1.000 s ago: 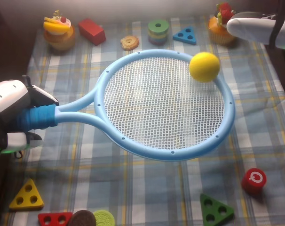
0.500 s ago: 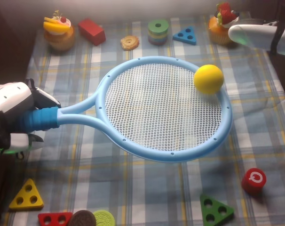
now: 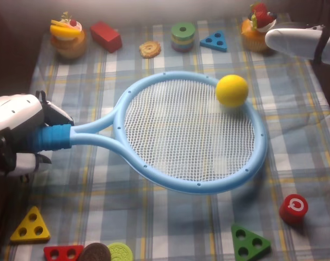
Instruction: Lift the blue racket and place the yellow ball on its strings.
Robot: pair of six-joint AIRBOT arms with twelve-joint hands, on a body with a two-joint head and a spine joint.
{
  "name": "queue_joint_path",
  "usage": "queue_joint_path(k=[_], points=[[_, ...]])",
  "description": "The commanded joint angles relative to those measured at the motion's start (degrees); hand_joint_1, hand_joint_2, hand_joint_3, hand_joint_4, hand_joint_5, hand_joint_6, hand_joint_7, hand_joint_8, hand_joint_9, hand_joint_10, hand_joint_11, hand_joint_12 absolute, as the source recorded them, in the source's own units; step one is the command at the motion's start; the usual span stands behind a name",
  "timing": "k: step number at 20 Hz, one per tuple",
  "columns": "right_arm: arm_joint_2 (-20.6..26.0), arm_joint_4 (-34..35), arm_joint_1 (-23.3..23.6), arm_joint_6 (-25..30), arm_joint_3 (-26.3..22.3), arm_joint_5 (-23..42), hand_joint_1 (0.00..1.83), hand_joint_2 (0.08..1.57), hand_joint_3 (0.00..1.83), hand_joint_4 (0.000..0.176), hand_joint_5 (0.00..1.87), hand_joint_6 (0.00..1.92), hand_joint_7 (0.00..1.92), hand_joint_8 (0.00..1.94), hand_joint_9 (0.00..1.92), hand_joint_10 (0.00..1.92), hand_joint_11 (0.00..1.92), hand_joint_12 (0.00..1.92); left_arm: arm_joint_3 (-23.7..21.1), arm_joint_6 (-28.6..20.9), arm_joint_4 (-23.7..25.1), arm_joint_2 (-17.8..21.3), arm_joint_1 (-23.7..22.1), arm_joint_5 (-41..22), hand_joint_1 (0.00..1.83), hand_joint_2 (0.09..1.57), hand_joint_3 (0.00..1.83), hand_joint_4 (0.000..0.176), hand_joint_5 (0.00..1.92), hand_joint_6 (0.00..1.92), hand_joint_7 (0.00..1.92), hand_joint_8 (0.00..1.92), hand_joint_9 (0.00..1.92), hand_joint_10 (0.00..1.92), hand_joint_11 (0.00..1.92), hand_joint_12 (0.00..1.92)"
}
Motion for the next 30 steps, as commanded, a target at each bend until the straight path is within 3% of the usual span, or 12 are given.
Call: queue_joint_path(k=[1,8,9,10,11,14,17,18,20,27,30], points=[[-0.21,2.63,0.25,-0.04,0.02,6.56,0.34,1.34,0.00,0.020,0.58,0.00,0.63,0.01,0.54,0.00,0.00,1.01,0.52,-0.39,0.40,0.00,-0.93,-5.55,1.75,1.15,0.00,0.176,0.89,1.92,1.14,1.92,1.36,1.92,1.47,1.92],[-0.33,2.79,-0.20,-0.04,0.09,6.56,0.40,1.34,0.00,0.015,0.61,0.01,0.67,0.00,0.55,0.00,0.00,1.04,1.76,0.99,-1.56,-1.01,-1.04,-4.53,1.75,1.17,0.00,0.176,0.84,1.92,1.13,1.92,1.38,1.92,1.47,1.92],[-0.34,2.83,-0.25,-0.04,0.10,6.56,0.40,1.34,0.00,0.007,0.61,0.01,0.65,0.00,0.54,0.00,0.00,1.04,1.76,2.34,-2.11,-1.21,-1.18,-4.51,1.74,1.17,0.00,0.176,0.83,1.92,1.11,1.92,1.36,1.92,1.45,1.92],[-0.34,2.93,-0.38,-0.04,0.12,6.56,0.39,1.34,0.00,0.019,0.61,0.00,0.65,0.00,0.54,0.00,0.00,1.03,1.78,3.73,-2.54,-1.47,-1.34,-4.43,1.72,1.18,0.00,0.175,0.82,1.92,1.11,1.92,1.36,1.92,1.44,1.92],[-0.32,2.98,-0.47,-0.04,0.13,6.56,0.39,1.34,0.00,0.014,0.61,0.00,0.66,0.00,0.54,0.00,0.00,1.05,1.86,3.81,-2.58,-1.58,-1.42,-4.35,1.73,1.19,0.00,0.176,0.80,1.92,1.11,1.92,1.36,1.92,1.43,1.92],[-0.32,3.11,-0.59,-0.04,0.16,6.56,0.35,1.35,0.00,0.026,0.60,0.00,0.65,0.00,0.52,0.00,0.00,1.04,2.46,3.81,-3.18,-2.10,-1.61,-3.88,1.72,1.22,0.00,0.175,0.84,1.92,1.14,1.92,1.40,1.92,1.45,1.92],[-0.31,3.11,-0.70,-0.04,0.16,6.56,0.37,1.34,0.00,0.027,0.61,0.00,0.65,0.01,0.53,0.01,0.00,1.05,2.64,3.81,-3.69,-2.31,-1.62,-3.71,1.74,1.17,0.00,0.176,0.76,1.92,1.10,1.92,1.36,1.92,1.42,1.92],[-0.30,3.18,-0.78,-0.04,0.16,6.56,0.38,1.34,0.00,0.021,0.62,0.00,0.66,0.01,0.54,0.01,0.00,1.07,2.65,3.81,-3.95,-2.32,-1.62,-3.71,1.76,1.16,0.00,0.176,0.76,1.92,1.08,1.92,1.37,1.92,1.31,1.92],[-0.27,3.25,-0.88,-0.04,0.14,6.56,0.39,1.35,0.00,0.024,0.62,0.00,0.63,0.00,0.53,0.00,0.00,1.08,2.74,3.81,-4.43,-2.34,-1.62,-3.71,1.74,1.17,0.00,0.176,0.75,1.92,1.07,1.92,1.36,1.92,1.38,1.92],[-0.04,3.65,-1.38,-0.03,-0.03,6.56,0.42,1.35,0.00,0.017,0.61,0.00,0.66,0.01,0.54,0.01,0.00,1.05,3.25,3.81,-5.84,-2.55,-1.57,-3.72,1.73,1.10,0.00,0.176,0.77,1.92,0.92,1.92,1.23,1.92,1.38,1.92],[0.00,3.81,-1.57,-0.03,-0.07,6.56,0.41,1.35,0.00,0.015,0.62,0.00,0.65,0.00,0.56,0.01,0.00,1.08,3.36,3.81,-6.19,-2.55,-1.54,-3.72,1.75,1.08,0.00,0.167,0.78,1.92,0.86,1.92,1.15,1.92,1.31,1.92]])
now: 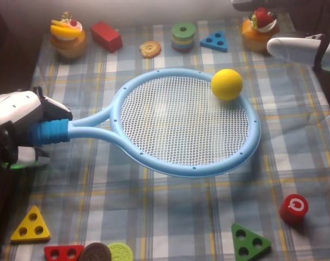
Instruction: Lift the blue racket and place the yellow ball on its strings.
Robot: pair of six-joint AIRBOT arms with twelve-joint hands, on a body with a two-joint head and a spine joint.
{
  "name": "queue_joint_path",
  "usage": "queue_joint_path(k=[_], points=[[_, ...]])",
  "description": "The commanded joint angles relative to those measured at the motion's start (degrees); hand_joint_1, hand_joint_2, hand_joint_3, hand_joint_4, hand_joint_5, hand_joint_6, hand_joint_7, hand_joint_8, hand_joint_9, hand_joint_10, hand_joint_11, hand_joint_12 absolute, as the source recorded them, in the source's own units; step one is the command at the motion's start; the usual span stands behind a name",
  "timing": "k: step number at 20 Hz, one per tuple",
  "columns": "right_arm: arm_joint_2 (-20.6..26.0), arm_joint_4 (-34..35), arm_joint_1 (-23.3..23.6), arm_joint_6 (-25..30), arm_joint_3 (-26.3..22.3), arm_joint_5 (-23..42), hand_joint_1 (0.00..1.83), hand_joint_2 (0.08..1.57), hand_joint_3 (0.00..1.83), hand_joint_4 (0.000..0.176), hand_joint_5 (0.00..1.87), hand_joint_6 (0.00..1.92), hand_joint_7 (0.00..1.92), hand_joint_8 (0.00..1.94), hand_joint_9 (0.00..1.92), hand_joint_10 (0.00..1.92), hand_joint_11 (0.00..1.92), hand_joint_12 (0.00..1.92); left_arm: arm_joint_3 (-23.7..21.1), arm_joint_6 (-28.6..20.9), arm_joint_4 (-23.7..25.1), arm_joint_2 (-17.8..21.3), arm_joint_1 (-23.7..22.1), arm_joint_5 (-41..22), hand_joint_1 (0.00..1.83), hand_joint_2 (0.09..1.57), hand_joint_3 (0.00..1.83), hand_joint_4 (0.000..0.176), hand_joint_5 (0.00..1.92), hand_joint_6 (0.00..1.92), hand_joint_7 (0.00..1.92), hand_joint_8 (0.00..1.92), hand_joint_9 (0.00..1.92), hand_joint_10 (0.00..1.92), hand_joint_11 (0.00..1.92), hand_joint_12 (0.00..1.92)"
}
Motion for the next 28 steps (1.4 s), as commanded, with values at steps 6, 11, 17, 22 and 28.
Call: queue_joint_path(k=[6,11,17,22,28], points=[[0.26,2.66,0.19,-0.01,-0.11,6.56,0.42,1.35,0.00,0.007,0.62,0.00,0.66,0.00,0.56,0.00,0.00,1.03,0.50,-0.01,0.23,-0.13,-0.16,-4.67,1.48,1.07,0.00,0.031,0.66,1.92,0.70,1.92,0.95,1.92,1.11,1.92],[0.34,2.68,0.15,-0.01,-0.14,6.56,0.45,1.36,0.00,0.000,0.62,0.00,0.65,0.00,0.56,0.00,0.00,1.03,0.49,-0.01,0.10,-0.10,-0.11,-4.66,1.03,1.24,0.00,0.000,0.73,1.37,0.53,1.60,0.68,1.70,0.80,1.82],[0.39,2.87,-0.10,-0.01,-0.18,6.56,0.43,1.35,0.00,0.002,0.62,0.00,0.65,0.00,0.56,0.00,0.00,1.05,0.40,-0.01,-0.08,-0.01,-0.10,-4.81,1.04,1.21,0.00,0.005,0.77,1.27,0.66,1.11,0.71,1.14,0.72,1.37],[0.46,3.00,-0.23,-0.01,-0.22,6.56,0.45,1.35,0.00,0.000,0.62,0.00,0.65,0.00,0.58,0.00,0.00,1.08,0.31,-0.01,-0.20,-0.01,-0.09,-5.03,0.88,1.04,0.00,0.027,0.60,0.13,0.54,0.55,0.61,0.78,0.55,1.21],[0.53,3.11,-0.41,-0.01,-0.25,6.56,0.46,1.35,0.00,0.002,0.63,0.00,0.67,0.00,0.61,0.00,0.00,1.07,-1.78,-0.01,0.57,1.17,0.22,-7.68,0.71,0.94,0.00,0.159,0.12,0.00,0.30,0.00,0.42,0.01,0.18,0.82]])
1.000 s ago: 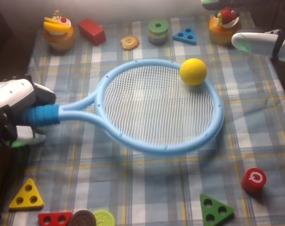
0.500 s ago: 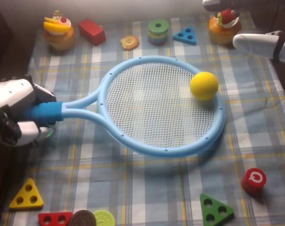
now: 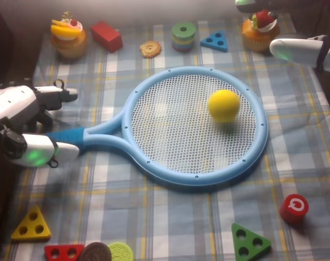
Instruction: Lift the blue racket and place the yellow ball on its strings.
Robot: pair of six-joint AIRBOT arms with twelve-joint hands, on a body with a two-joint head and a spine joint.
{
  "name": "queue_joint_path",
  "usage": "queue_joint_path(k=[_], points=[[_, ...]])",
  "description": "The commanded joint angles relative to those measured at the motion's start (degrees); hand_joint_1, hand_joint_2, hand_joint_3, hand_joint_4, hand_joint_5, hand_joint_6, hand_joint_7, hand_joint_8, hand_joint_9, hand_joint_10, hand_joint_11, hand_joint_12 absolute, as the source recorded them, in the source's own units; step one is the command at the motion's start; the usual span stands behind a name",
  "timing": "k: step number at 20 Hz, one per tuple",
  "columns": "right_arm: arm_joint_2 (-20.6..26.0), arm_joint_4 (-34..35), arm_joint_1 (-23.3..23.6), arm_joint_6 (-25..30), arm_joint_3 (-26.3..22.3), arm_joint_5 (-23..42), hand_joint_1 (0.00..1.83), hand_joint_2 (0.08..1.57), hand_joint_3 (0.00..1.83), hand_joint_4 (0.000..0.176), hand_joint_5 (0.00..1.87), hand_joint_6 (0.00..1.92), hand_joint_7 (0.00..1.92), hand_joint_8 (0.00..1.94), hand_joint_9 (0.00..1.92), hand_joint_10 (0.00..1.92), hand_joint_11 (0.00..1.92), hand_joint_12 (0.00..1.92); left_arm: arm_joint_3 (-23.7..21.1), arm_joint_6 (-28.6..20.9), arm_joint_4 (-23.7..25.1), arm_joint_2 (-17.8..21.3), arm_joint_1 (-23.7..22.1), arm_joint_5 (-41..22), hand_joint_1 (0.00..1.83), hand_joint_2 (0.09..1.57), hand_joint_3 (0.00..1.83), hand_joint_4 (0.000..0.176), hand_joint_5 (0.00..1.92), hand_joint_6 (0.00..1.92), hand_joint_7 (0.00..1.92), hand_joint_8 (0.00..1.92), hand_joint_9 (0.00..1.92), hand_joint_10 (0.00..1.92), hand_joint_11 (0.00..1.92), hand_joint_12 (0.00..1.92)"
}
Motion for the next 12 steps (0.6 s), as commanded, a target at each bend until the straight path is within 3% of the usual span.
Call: queue_joint_path(k=[1,2,5,6,7,8,9,10,11,12], points=[[0.28,2.60,0.17,-0.01,-0.19,6.56,0.46,1.35,0.00,0.002,0.63,0.00,0.67,0.00,0.61,0.00,0.00,1.07,-1.03,0.05,2.29,0.85,-0.19,-6.00,0.71,0.94,0.00,0.159,0.12,0.00,0.30,0.00,0.42,0.01,0.18,0.82],[0.38,2.61,0.14,-0.01,-0.19,6.64,0.47,1.35,0.00,0.000,0.63,0.00,0.65,0.00,0.60,0.00,0.00,1.05,-2.99,0.00,4.06,2.38,-0.19,-8.11,0.62,0.95,0.00,0.173,0.04,0.00,0.17,0.00,0.28,0.00,0.07,0.76],[0.87,2.65,-0.31,-0.01,-0.51,7.35,0.44,1.37,0.00,0.000,0.60,0.00,0.67,0.00,0.59,0.00,0.00,1.03,-7.88,-5.31,9.67,6.87,0.72,-15.40,0.56,0.94,0.00,0.176,0.00,0.00,0.08,0.00,0.19,0.00,0.00,0.68],[1.10,2.70,-0.62,-0.01,-0.71,7.65,0.44,1.38,0.01,0.000,0.58,0.00,0.65,0.00,0.58,0.00,0.00,0.97,-9.20,-8.35,11.41,8.80,1.48,-18.29,0.55,0.95,0.00,0.176,0.00,0.00,0.06,0.00,0.15,0.00,0.00,0.54],[1.38,2.80,-1.01,-0.02,-0.95,8.01,0.46,1.39,0.00,0.000,0.58,0.00,0.65,0.00,0.59,0.00,0.00,0.98,-10.60,-11.71,13.15,10.74,2.40,-21.86,0.53,0.95,0.00,0.171,0.00,0.00,0.05,0.00,0.13,0.00,0.00,0.51],[1.56,3.11,-1.51,-0.02,-1.14,8.49,0.49,1.40,0.00,0.000,0.59,0.00,0.62,0.00,0.57,0.00,0.00,1.02,-11.91,-13.91,14.40,12.59,3.38,-25.47,0.51,0.97,0.00,0.163,0.00,0.00,0.01,0.00,0.05,0.00,0.00,0.35],[1.65,3.58,-2.18,-0.02,-1.25,9.22,0.49,1.40,0.00,0.000,0.59,0.00,0.62,0.00,0.57,0.00,0.00,1.02,-13.15,-15.42,15.28,14.25,4.39,-29.06,0.51,0.97,0.00,0.163,0.00,0.00,0.01,0.00,0.05,0.00,0.00,0.35],[1.72,4.45,-3.02,-0.23,-1.40,10.32,0.51,1.39,0.00,0.000,0.60,0.00,0.60,0.00,0.60,0.01,0.00,1.11,-14.37,-16.82,15.84,15.96,5.71,-33.23,0.51,0.98,0.00,0.124,0.00,0.00,0.00,0.00,0.02,0.00,0.00,0.33],[1.85,5.28,-3.79,-0.58,-1.67,11.19,0.50,1.39,0.00,0.000,0.60,0.00,0.60,0.00,0.62,0.01,0.01,1.14,-14.98,-18.60,16.25,17.00,6.77,-36.28,0.51,0.97,0.00,0.140,0.00,0.00,0.00,0.00,0.00,0.00,0.00,0.18],[2.00,6.35,-4.68,-0.75,-1.93,12.36,0.50,1.39,0.00,0.000,0.60,0.00,0.60,0.00,0.62,0.01,0.01,1.14,-15.29,-21.28,16.56,17.93,7.83,-39.04,0.51,0.97,0.00,0.140,0.00,0.00,0.00,0.00,0.00,0.00,0.00,0.18]])
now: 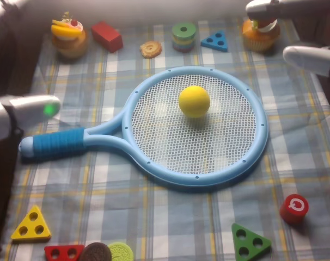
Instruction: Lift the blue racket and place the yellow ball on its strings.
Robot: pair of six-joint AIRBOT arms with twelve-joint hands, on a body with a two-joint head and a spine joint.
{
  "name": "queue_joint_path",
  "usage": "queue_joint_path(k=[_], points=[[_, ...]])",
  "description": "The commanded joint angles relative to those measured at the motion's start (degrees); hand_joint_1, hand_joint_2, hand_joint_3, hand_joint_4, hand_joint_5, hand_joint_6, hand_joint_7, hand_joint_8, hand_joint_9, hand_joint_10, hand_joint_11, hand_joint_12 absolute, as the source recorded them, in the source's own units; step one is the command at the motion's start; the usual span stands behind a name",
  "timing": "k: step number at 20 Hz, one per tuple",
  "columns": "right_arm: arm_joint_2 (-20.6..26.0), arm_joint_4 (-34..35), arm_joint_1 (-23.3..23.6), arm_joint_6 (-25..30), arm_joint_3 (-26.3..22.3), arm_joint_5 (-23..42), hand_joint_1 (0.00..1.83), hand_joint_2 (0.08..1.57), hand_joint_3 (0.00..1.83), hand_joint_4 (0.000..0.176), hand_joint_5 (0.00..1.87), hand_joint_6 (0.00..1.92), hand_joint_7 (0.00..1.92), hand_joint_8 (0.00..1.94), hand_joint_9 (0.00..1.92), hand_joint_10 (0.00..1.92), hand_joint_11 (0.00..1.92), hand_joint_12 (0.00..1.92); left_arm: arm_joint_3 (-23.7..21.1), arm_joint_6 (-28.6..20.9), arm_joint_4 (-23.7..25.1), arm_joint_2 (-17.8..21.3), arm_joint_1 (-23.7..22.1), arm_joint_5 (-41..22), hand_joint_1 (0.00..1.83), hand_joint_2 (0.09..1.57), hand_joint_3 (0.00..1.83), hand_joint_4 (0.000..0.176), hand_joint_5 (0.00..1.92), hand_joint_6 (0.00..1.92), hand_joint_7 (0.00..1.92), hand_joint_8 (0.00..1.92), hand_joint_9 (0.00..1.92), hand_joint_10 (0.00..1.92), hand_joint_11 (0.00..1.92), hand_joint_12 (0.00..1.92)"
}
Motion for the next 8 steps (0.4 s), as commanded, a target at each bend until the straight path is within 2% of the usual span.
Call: queue_joint_path(k=[1,2,3,4,5,6,7,8], points=[[0.35,3.68,-0.04,-0.30,-0.25,9.01,0.50,1.38,0.00,0.000,0.60,0.00,0.61,0.00,0.59,0.01,0.00,1.06,0.29,-3.49,0.52,0.84,0.39,-11.33,0.62,0.95,0.00,0.148,0.00,0.00,0.01,0.00,0.00,0.00,0.02,0.17],[0.70,5.53,-1.86,-0.77,-0.88,11.10,0.45,1.41,0.01,0.000,0.57,0.01,0.59,0.00,0.60,0.02,0.00,0.98,1.02,-9.92,1.12,1.31,1.58,-13.92,0.62,0.93,0.00,0.175,0.00,0.00,0.00,0.00,0.00,0.00,0.01,0.30],[1.15,7.58,-3.58,-2.04,-1.77,13.31,0.45,1.41,0.01,0.000,0.57,0.01,0.59,0.00,0.60,0.02,0.00,0.98,2.22,-16.82,1.79,1.35,2.80,-15.67,0.62,0.93,0.00,0.175,0.00,0.00,0.00,0.00,0.00,0.00,0.01,0.30],[1.83,10.05,-5.66,-3.99,-2.99,16.04,0.47,1.43,0.01,0.000,0.56,0.00,0.60,0.00,0.55,0.00,0.00,0.95,3.97,-24.48,2.53,0.98,3.37,-16.94,0.63,0.90,0.00,0.172,0.00,0.00,0.00,0.00,0.01,0.00,0.00,0.48],[2.69,12.51,-7.79,-5.60,-4.21,19.26,0.47,1.43,0.00,0.000,0.54,0.00,0.58,0.00,0.54,0.00,0.00,0.91,6.33,-33.41,3.34,-0.20,3.57,-17.81,0.65,0.89,0.00,0.175,0.00,0.00,0.00,0.00,0.01,0.00,0.00,0.53],[3.27,14.20,-9.39,-6.17,-4.88,21.62,0.47,1.43,0.00,0.000,0.54,0.00,0.58,0.00,0.54,0.00,0.00,0.91,8.19,-39.16,3.81,-1.30,3.98,-18.30,0.65,0.89,0.00,0.175,0.00,0.00,0.00,0.00,0.01,0.00,0.00,0.53],[3.61,15.62,-10.83,-6.49,-5.27,23.88,0.43,1.42,0.00,0.000,0.51,0.00,0.53,0.01,0.52,0.01,0.00,0.94,9.38,-42.83,3.86,-2.05,4.56,-18.64,0.71,0.89,0.00,0.166,0.00,0.00,0.02,0.00,0.01,0.00,0.00,0.59],[3.79,17.18,-12.37,-6.86,-5.53,25.84,0.42,1.40,0.00,0.000,0.52,0.00,0.56,0.01,0.56,0.02,0.00,1.03,9.75,-44.45,3.41,-2.38,5.29,-19.28,0.72,0.90,0.00,0.159,0.00,0.00,0.02,0.00,0.01,0.00,0.00,0.60]])
